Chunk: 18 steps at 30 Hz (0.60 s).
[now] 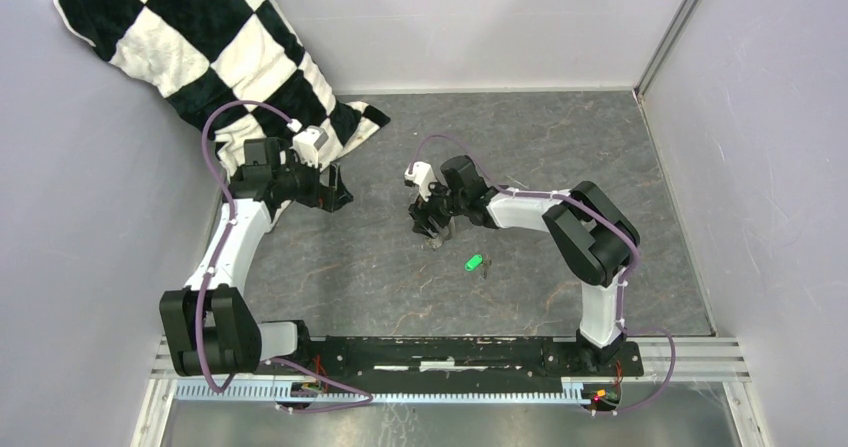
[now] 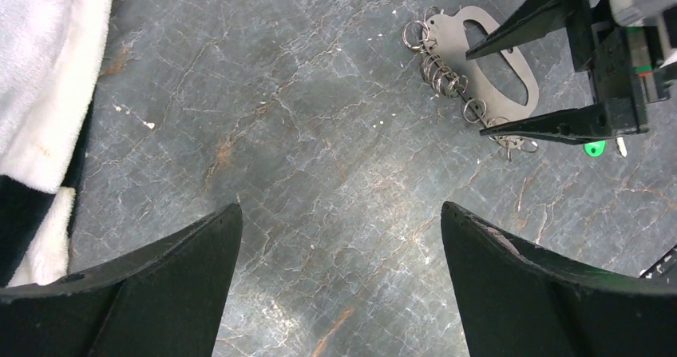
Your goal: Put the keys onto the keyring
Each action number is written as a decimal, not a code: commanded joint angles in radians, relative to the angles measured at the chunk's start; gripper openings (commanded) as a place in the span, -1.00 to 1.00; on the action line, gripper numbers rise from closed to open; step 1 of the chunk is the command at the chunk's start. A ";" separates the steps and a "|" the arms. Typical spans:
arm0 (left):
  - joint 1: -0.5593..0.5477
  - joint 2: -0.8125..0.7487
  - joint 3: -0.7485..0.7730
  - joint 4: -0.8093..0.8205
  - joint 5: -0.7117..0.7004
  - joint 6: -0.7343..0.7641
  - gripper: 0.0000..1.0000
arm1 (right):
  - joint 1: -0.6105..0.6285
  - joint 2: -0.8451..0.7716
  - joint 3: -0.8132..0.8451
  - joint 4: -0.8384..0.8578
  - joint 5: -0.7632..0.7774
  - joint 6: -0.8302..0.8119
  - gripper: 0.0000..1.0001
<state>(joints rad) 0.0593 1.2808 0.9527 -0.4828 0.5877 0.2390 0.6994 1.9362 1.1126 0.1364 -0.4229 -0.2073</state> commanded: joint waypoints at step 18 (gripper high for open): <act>0.003 -0.005 0.029 -0.035 0.030 0.070 1.00 | 0.006 -0.009 0.083 0.042 0.036 -0.035 -0.45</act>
<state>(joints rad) 0.0593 1.2697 0.9527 -0.5045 0.5884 0.2646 0.7063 1.9755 1.1446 0.1486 -0.3908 -0.2287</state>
